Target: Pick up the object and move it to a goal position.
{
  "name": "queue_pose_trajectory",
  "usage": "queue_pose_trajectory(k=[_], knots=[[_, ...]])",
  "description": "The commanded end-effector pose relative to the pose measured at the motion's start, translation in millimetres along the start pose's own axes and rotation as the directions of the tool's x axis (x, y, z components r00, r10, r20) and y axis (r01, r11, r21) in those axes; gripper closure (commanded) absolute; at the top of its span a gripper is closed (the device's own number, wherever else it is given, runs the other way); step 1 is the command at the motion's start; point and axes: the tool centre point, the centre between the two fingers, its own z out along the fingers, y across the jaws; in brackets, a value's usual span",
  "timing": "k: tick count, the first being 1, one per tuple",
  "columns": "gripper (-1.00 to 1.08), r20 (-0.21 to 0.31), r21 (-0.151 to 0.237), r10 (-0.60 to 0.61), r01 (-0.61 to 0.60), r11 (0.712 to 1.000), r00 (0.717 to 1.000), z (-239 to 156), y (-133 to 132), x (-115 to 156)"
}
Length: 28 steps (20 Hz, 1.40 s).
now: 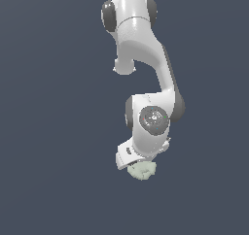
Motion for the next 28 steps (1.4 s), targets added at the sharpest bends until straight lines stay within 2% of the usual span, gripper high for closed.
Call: queue_pose_trajectory(k=[1, 10, 20, 27, 28], knots=[[-0.92, -0.002, -0.001, -0.012, 0.012, 1.0, 1.0, 2.7, 0.2, 3.9], [-0.92, -0.002, -0.002, -0.02, 0.02, 1.0, 1.0, 7.1, 0.1, 6.4], [-0.92, -0.003, -0.002, -0.022, 0.022, 1.0, 1.0, 52.1, -0.3, 5.6], [-0.92, -0.003, -0.002, -0.022, 0.022, 1.0, 1.0, 55.6, 0.2, 7.2], [1.08, -0.003, -0.002, -0.022, 0.022, 1.0, 1.0, 55.6, 0.2, 7.2]])
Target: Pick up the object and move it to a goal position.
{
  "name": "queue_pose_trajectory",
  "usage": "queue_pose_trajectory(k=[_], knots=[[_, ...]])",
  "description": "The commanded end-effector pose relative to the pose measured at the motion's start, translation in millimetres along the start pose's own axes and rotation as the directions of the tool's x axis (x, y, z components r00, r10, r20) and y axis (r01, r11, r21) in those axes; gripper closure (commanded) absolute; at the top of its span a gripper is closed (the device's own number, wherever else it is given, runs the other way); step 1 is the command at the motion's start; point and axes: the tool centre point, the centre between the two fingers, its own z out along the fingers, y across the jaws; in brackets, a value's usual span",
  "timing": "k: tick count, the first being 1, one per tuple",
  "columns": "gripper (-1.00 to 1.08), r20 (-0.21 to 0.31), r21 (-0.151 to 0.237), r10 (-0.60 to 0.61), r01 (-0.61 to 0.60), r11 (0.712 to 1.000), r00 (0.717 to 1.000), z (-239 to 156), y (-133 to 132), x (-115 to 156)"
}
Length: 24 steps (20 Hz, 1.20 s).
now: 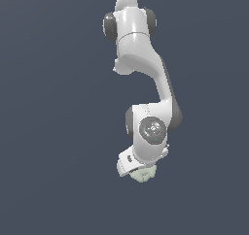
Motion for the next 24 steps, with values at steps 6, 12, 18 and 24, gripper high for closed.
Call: queue_pose_trajectory(k=[6, 12, 18, 24], knots=[[1.08, 0.028, 0.007, -0.001, 0.001, 1.0, 1.0, 20.5, -2.4, -9.4], [1.08, -0.001, -0.001, -0.001, 0.001, 1.0, 1.0, 0.8, 0.0, 0.2], [1.08, -0.001, -0.001, -0.001, 0.001, 1.0, 1.0, -7.0, -0.7, -3.5], [1.08, 0.001, -0.001, -0.001, 0.001, 1.0, 1.0, -26.1, -2.5, -12.6]])
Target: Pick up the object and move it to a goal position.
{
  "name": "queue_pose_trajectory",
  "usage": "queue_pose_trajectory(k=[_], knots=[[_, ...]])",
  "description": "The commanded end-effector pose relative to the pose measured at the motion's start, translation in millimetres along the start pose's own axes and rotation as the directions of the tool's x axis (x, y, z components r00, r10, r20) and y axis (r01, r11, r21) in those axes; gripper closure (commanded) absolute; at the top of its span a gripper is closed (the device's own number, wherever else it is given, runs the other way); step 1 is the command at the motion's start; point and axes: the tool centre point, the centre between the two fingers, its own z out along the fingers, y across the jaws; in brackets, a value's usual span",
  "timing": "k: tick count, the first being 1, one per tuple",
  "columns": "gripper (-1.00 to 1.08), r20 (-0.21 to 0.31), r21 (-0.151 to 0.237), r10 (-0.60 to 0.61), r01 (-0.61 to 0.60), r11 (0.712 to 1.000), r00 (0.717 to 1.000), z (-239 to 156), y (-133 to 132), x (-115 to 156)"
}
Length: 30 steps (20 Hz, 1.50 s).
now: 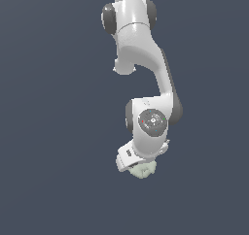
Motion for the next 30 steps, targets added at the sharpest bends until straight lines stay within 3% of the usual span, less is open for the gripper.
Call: queue_pose_trajectory(k=[1, 14, 30], knots=[[1.08, 0.0, 0.0, 0.0, 0.0, 1.0, 1.0, -10.9, -0.8, -4.5], [1.08, 0.007, 0.001, 0.0, 0.0, 1.0, 1.0, -107.7, -9.2, -49.2], [1.08, 0.018, 0.004, -0.001, 0.001, 1.0, 1.0, -271.8, -22.4, -119.7]])
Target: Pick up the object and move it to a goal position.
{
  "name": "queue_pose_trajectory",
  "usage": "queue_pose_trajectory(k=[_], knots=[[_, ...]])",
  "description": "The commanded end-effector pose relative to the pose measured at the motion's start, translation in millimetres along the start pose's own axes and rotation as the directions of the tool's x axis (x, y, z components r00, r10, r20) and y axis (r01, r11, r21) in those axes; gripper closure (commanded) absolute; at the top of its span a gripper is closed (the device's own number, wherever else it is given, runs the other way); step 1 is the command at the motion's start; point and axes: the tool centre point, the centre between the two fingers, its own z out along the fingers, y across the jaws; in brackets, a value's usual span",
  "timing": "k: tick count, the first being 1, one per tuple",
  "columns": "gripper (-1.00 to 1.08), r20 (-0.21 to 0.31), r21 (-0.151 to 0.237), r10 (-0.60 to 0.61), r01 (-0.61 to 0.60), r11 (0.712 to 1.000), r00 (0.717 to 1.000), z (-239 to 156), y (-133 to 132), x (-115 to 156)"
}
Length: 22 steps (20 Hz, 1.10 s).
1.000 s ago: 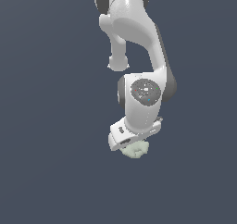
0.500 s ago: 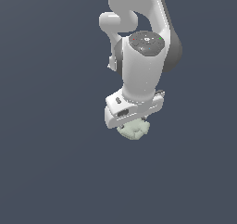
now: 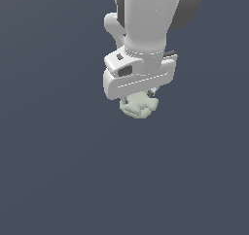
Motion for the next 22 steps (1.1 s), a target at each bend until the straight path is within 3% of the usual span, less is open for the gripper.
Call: queue_pose_trajectory(k=[1, 12, 22], knots=[[1.08, 0.002, 0.001, 0.0, 0.0, 1.0, 1.0, -27.0, -2.3, -12.0], [1.08, 0.007, 0.003, 0.0, 0.0, 1.0, 1.0, -118.9, -8.3, -48.4], [1.08, 0.01, 0.003, 0.0, 0.0, 1.0, 1.0, -143.7, -8.7, -56.0]])
